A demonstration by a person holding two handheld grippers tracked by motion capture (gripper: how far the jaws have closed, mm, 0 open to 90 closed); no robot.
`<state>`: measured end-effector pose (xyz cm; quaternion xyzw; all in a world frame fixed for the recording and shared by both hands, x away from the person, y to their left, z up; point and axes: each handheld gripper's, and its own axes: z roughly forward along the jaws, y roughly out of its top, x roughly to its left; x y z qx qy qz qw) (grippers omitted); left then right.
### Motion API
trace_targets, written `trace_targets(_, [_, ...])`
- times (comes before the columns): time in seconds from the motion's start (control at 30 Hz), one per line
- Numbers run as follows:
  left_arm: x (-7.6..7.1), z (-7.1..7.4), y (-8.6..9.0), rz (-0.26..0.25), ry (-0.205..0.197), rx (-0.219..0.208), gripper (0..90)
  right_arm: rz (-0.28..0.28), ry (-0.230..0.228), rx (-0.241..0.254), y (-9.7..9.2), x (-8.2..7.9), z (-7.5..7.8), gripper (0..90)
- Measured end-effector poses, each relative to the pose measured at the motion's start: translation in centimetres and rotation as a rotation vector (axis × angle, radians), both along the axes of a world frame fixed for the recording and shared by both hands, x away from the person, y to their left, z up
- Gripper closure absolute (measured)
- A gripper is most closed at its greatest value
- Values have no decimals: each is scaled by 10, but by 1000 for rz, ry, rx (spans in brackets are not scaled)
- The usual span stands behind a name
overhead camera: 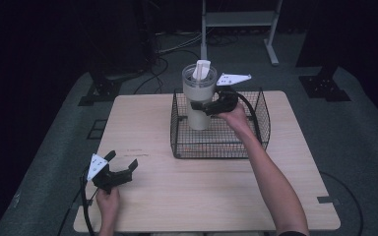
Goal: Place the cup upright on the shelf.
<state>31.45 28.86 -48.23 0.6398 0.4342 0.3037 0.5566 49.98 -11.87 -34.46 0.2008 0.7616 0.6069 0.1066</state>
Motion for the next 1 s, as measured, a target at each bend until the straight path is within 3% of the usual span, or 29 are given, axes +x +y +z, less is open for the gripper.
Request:
trace_targets(0.33, [0,0,0,-4,-2,-2,0,14,58,-28,1,15,-20,86])
trace_targets(1.0, [0,0,1,-7,-1,-6,0,21,112,-101,13,27,-45,85])
